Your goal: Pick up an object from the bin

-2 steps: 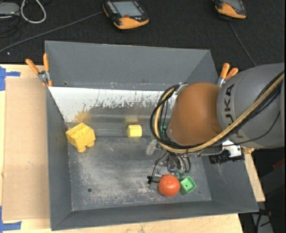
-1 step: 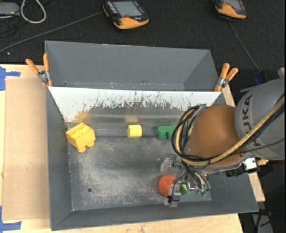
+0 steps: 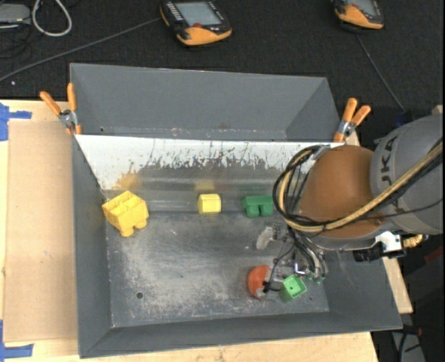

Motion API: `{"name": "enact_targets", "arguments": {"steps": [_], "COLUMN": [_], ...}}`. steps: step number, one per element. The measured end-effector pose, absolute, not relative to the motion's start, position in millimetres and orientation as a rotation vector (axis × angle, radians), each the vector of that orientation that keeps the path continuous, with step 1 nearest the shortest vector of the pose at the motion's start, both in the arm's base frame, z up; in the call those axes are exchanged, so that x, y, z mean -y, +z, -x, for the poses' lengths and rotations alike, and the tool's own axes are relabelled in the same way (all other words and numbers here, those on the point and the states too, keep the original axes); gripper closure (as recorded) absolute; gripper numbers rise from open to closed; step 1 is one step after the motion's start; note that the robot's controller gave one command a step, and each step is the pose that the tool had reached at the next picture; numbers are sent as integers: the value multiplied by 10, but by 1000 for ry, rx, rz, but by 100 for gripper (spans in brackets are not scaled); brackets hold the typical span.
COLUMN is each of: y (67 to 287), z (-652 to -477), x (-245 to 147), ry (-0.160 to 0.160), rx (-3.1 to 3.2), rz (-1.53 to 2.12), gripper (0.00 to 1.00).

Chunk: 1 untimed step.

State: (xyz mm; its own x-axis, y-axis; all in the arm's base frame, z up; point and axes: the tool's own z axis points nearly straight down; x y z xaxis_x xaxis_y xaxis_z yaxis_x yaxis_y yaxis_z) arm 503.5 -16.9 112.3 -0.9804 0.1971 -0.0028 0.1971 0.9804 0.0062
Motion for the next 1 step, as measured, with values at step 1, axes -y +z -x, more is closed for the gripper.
{"name": "enact_targets", "arguments": {"steps": [1], "y": [744], "z": [-5052], "x": [527], "ry": [8], "rx": [-3124], "rz": [388], "gripper": [100]}}
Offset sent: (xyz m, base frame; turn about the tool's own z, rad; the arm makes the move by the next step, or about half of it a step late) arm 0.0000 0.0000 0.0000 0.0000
